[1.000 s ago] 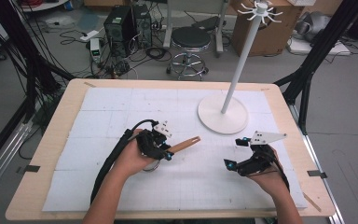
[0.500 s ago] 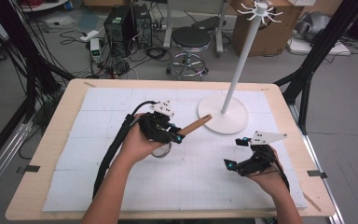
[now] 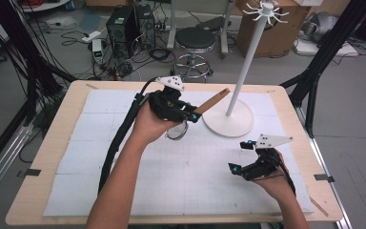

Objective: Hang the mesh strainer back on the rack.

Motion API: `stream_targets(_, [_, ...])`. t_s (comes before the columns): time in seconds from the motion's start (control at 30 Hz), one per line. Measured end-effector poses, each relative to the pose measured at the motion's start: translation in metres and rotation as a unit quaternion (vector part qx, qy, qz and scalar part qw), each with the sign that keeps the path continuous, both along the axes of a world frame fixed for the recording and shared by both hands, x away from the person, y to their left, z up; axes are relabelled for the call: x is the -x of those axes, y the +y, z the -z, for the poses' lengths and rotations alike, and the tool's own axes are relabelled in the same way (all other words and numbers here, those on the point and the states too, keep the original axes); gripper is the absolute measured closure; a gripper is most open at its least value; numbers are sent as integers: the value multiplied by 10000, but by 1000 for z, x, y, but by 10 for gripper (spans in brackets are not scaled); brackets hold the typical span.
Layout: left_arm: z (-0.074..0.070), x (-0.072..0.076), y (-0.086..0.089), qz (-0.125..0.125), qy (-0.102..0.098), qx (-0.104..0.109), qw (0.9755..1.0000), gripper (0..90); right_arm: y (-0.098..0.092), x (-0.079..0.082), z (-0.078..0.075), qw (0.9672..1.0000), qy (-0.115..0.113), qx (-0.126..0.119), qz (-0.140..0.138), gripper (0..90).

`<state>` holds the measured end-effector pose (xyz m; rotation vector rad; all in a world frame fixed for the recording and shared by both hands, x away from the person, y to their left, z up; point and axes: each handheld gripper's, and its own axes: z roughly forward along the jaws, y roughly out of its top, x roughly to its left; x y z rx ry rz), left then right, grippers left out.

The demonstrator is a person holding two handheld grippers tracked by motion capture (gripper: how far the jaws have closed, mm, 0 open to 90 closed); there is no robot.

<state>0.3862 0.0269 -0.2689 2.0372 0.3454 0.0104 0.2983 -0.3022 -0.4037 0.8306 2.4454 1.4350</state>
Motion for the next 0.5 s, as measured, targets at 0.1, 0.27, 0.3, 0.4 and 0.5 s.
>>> stream_targets(0.1, [-9, -5, -6, 104, -25, 88, 9999, 689, 0, 0, 0, 10000, -2, -37, 7, 6])
stream_targets(0.27, [-24, -15, -12, 158, -69, 238, 9996, 689, -1, 0, -1, 10000, -26, -57, 31, 6])
stream_targets(0.3, [-27, -17, -13, 155, -123, 214, 9996, 689, -1, 0, -1, 10000, -23, -63, 25, 6])
stream_targets(0.4, [-34, -22, -15, 143, -143, 271, 9994, 689, -1, 0, -1, 10000, -16, -70, 18, 6])
stream_targets(0.5, [-41, -28, -17, 137, -155, 370, 9991, 689, -1, 0, -1, 10000, -25, -69, 3, 6])
